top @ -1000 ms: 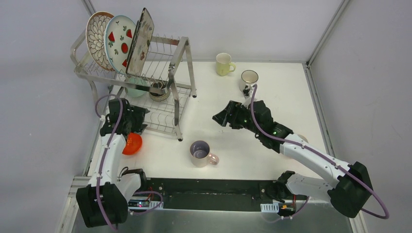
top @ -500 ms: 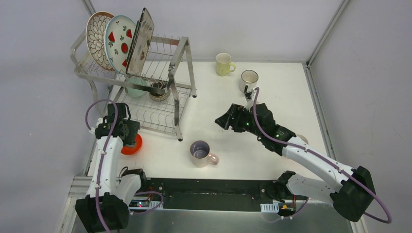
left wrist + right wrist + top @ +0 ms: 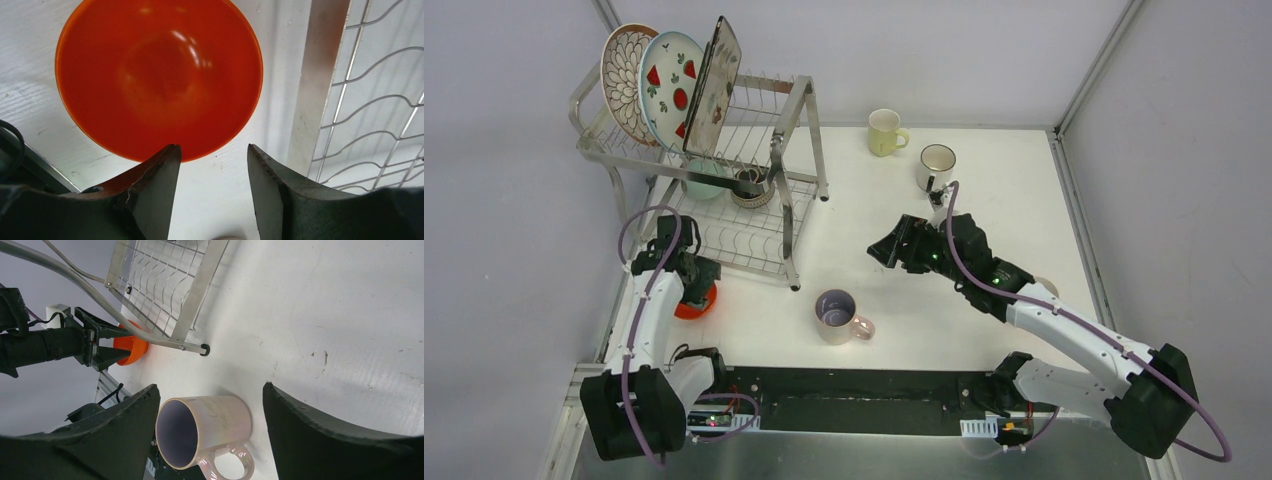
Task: Load the mixed dishes into the dish rack
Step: Pick up the bowl from the corner of the board.
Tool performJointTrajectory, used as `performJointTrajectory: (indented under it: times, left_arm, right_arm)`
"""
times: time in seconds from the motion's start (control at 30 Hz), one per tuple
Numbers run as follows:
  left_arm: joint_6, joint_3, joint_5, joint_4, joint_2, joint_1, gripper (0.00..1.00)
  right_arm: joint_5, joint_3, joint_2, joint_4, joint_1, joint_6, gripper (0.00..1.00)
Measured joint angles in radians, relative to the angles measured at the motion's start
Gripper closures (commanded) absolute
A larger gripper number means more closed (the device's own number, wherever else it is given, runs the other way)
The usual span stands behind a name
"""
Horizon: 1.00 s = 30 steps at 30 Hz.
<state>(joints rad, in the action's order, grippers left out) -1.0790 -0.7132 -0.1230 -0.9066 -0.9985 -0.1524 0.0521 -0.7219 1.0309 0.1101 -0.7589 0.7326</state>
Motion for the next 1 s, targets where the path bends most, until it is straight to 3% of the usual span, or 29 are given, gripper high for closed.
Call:
performJointTrajectory:
  times: [0.27,0.53,0.73,1.0]
  left_arm:
    - [0.019,0.043,0.007,0.058,-0.053,0.000,0.57]
    - [0.027,0.079,0.018,0.106,-0.053,0.000,0.59]
    - [0.042,0.091,0.019,0.116,-0.069,0.000,0.52]
    - [0.052,0.094,0.018,0.122,-0.069,0.000,0.60]
  right_arm:
    - [0.000,0.000,0.000,0.000,0.000,0.003,0.23]
    - [0.001,0.000,0.000,-0.001,0.000,0.011,0.23]
    - [0.001,0.000,0.000,-0.001,0.000,0.017,0.23]
    - [0.005,0.015,0.005,-0.017,-0.001,0.031,0.23]
